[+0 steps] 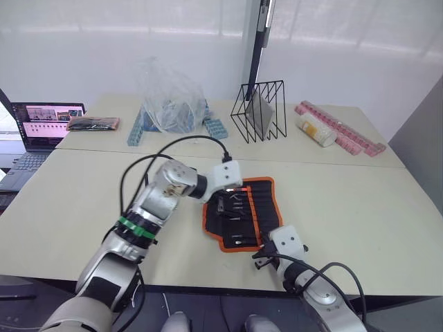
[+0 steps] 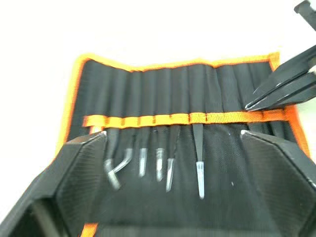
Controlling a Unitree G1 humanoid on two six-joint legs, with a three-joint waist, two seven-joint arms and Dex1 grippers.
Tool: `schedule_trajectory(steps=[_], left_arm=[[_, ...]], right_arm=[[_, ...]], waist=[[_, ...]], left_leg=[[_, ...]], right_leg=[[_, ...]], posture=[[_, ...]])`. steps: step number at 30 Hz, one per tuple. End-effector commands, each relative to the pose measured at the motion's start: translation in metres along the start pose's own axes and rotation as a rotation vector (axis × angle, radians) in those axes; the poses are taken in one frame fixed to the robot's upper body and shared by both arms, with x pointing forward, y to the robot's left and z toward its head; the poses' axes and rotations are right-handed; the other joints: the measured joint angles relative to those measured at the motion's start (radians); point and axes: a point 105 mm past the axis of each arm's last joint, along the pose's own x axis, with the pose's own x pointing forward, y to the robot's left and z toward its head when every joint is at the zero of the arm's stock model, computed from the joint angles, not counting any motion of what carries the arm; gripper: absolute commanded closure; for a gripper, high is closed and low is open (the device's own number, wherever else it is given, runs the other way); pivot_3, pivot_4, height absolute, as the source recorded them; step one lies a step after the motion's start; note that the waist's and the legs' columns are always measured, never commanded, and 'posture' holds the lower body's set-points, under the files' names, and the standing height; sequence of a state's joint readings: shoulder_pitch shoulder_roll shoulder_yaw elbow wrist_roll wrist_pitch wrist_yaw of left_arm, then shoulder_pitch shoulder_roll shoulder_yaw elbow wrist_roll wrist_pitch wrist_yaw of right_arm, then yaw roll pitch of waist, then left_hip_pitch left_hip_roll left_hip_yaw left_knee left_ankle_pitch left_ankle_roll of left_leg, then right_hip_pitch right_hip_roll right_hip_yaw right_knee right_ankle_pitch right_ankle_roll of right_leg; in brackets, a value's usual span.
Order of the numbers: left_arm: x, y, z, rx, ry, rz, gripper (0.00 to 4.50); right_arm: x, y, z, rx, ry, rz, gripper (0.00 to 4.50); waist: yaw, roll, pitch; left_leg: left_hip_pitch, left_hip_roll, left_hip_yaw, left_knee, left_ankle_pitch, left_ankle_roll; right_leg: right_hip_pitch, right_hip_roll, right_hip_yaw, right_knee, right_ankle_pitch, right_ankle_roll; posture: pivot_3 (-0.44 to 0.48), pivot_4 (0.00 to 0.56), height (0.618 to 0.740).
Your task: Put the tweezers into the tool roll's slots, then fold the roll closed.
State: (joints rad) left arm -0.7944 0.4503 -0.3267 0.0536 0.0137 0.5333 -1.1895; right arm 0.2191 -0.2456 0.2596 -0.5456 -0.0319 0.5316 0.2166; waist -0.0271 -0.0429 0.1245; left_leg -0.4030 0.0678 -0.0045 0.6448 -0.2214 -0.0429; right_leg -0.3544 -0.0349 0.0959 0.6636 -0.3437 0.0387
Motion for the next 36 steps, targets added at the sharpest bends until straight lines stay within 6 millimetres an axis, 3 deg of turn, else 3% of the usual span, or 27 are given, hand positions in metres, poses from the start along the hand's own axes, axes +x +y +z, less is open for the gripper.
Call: schedule_trajectory(steps=[1,5,12,16,20,25,30,36], left_arm=[[-0.034,0.001,-0.005,-0.049,-0.038,0.059,0.04],[-0.081,0.001,-0.053,-0.167,0.036,0.231,0.04],[-0.157,-0.022,-0.120,-0.401,0.077,0.586,0.04],[-0.199,-0.048,-0.148,-0.538,0.060,0.763,0.04],[-0.229,-0.082,-0.168,-0.636,0.064,0.907,0.04],[-0.246,-0.111,-0.173,-0.684,0.064,1.062,0.04],[-0.248,-0.118,-0.168,-0.687,0.061,1.126,0.04],[-0.240,-0.117,-0.161,-0.679,0.057,1.107,0.04]], right_arm=[[-0.002,0.014,-0.053,0.049,0.219,0.077,4.50],[-0.001,0.012,-0.054,0.041,0.220,0.080,4.50],[-0.005,0.008,-0.057,0.022,0.229,0.098,4.50],[-0.008,0.005,-0.059,0.016,0.237,0.101,4.50],[-0.009,0.003,-0.060,0.011,0.244,0.109,4.50],[-0.009,0.003,-0.060,0.006,0.245,0.124,4.50],[-0.008,0.004,-0.060,0.003,0.245,0.138,4.50],[-0.006,0.006,-0.058,-0.002,0.240,0.155,4.50]], waist=[[-0.004,0.000,0.000],[-0.018,0.002,0.001],[-0.010,-0.003,0.003],[-0.010,-0.005,0.003],[-0.005,-0.006,0.002],[0.003,-0.008,0.002],[0.012,-0.011,0.001],[0.009,-0.011,0.001]], left_leg=[[0.000,0.000,0.000,0.000,0.000,0.000],[0.003,0.001,0.000,-0.002,0.000,0.000],[0.004,0.001,0.000,-0.002,0.000,0.000],[0.005,0.001,0.001,-0.002,0.000,0.000],[0.005,0.000,0.001,-0.003,0.000,-0.001],[0.008,0.001,0.001,-0.003,-0.001,-0.001],[0.010,0.003,0.001,-0.003,-0.004,-0.007],[0.010,0.004,0.003,-0.004,-0.004,-0.005]], right_leg=[[0.000,0.000,0.000,0.000,0.000,0.000],[0.000,0.000,0.000,0.001,0.000,-0.001],[0.002,-0.002,-0.001,0.000,0.000,-0.001],[0.002,-0.004,-0.002,0.000,-0.001,-0.002],[0.001,-0.008,-0.003,0.000,-0.001,-0.002],[0.001,-0.011,-0.003,-0.001,-0.001,-0.002],[0.001,-0.012,-0.002,-0.001,-0.005,-0.009],[0.001,-0.011,-0.002,-0.001,-0.003,-0.006]], posture=[[0.000,0.150,0.708],[0.000,0.150,0.708],[0.000,0.150,0.708],[0.000,0.150,0.708],[0.000,0.150,0.708],[0.000,0.150,0.708],[0.000,0.150,0.708],[0.000,0.150,0.708]])
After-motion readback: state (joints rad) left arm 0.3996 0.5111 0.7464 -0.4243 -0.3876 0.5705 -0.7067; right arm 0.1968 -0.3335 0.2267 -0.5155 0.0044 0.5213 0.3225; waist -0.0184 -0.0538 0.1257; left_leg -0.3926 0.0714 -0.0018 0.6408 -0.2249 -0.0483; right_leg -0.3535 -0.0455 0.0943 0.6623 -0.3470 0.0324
